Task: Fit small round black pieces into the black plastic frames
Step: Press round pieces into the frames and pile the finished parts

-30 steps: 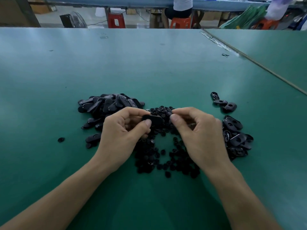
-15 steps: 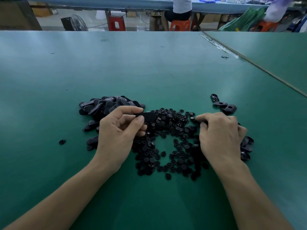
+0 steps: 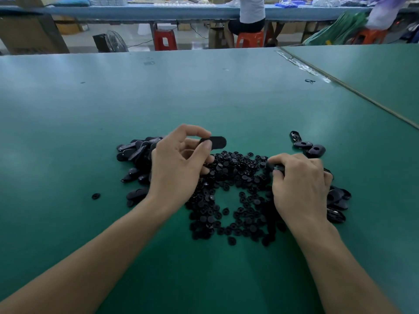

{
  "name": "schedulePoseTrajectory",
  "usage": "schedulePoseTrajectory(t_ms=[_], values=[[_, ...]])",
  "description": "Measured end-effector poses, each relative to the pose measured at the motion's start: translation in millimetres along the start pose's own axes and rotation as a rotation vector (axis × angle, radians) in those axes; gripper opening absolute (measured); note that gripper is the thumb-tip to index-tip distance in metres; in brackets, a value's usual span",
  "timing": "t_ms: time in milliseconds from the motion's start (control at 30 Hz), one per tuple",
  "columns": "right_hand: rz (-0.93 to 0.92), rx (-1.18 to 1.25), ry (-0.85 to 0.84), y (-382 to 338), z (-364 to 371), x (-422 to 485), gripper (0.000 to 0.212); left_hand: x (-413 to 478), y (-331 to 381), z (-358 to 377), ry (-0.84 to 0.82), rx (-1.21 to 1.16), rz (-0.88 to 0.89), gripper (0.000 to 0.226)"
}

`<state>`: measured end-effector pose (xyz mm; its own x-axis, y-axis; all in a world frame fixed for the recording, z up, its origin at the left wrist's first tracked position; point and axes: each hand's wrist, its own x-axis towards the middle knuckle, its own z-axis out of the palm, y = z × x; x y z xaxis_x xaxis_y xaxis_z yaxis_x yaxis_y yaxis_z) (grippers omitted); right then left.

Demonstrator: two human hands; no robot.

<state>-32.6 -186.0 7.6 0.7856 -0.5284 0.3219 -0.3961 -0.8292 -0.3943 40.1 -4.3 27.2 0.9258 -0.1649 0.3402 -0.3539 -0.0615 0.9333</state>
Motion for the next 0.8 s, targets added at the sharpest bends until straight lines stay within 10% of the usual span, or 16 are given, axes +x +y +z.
schedulePoseTrajectory(t_ms=[467,800], values=[[-0.109,0.214,0.03,-0.2,-2.2,-9.1,0.027,65.0,-8.5,35.7,-0.187,0.418,-0.175,0.038],[-0.19,0.818,-0.091,-14.1,2.1,-11.5,0.034,10.3,0.2,25.6,-0.175,0.064,-0.152,0.014]])
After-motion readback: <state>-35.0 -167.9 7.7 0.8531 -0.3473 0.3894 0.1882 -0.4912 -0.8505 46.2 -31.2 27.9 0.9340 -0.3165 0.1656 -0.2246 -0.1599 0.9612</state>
